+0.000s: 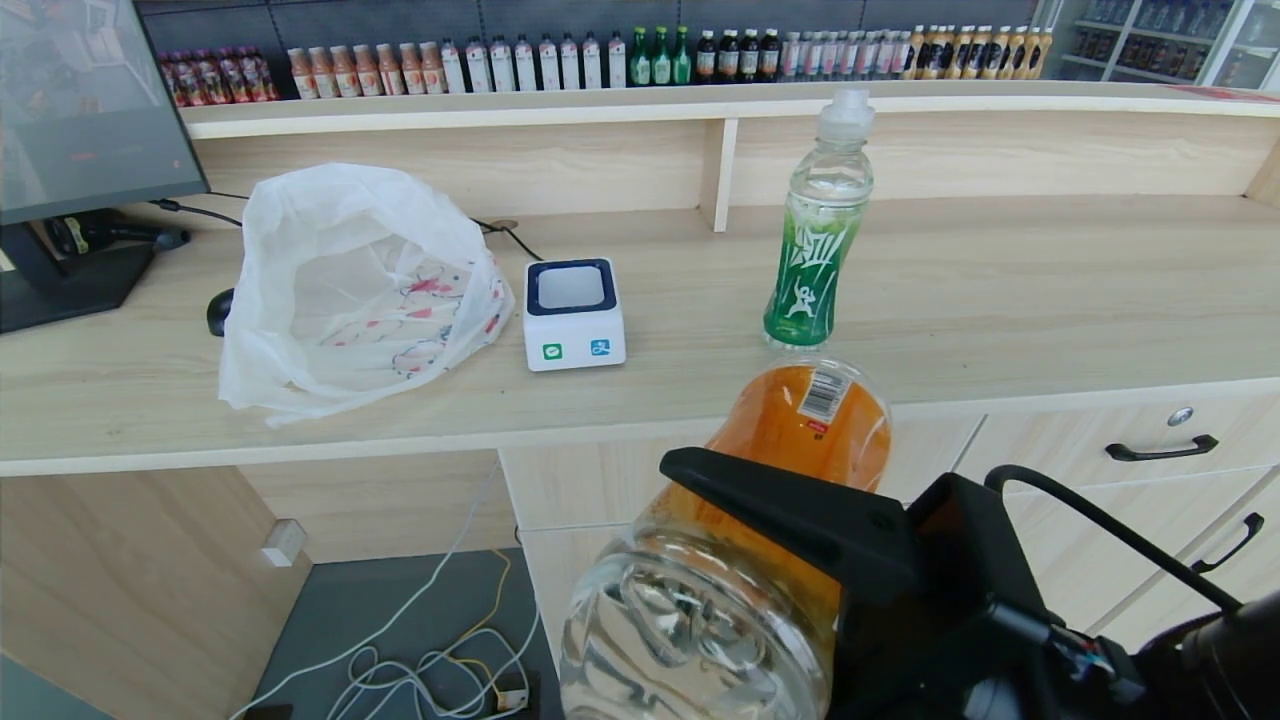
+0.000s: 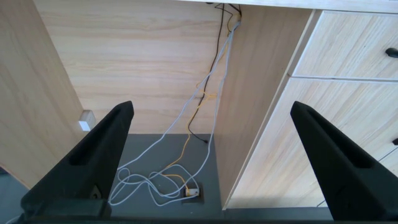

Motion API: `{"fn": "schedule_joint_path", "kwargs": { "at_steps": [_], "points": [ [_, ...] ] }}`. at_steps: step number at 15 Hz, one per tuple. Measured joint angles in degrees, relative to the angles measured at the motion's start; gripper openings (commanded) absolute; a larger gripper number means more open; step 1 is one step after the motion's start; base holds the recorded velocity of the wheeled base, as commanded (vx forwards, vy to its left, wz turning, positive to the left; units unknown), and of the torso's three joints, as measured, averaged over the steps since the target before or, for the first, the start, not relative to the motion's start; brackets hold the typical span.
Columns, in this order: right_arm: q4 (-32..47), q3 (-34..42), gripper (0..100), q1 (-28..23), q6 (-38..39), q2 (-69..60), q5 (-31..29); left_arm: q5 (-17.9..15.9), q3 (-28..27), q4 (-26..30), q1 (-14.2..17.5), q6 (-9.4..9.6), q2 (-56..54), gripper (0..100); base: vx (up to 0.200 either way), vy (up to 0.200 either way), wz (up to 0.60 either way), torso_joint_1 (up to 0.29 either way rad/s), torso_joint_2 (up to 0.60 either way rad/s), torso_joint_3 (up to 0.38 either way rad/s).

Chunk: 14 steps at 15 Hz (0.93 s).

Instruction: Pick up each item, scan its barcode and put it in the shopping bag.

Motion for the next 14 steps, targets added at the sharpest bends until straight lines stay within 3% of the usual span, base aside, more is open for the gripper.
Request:
{"fn": "schedule_joint_path", "kwargs": {
  "at_steps": [7,14],
  "points": [
    [-0.02,-1.49,0,-0.30,17.25,0.16,-1.26,-0.02,0.00,0.00,0.00,0.00,0.00,100,0.000,0.000,0.00,0.000,0.00,0.000],
    [-0.05,-4.90,0,-2.47,45.36,-0.50,-11.25,0.00,0.00,0.00,0.00,0.00,0.00,100,0.000,0.000,0.00,0.000,0.00,0.000]
  ]
}}
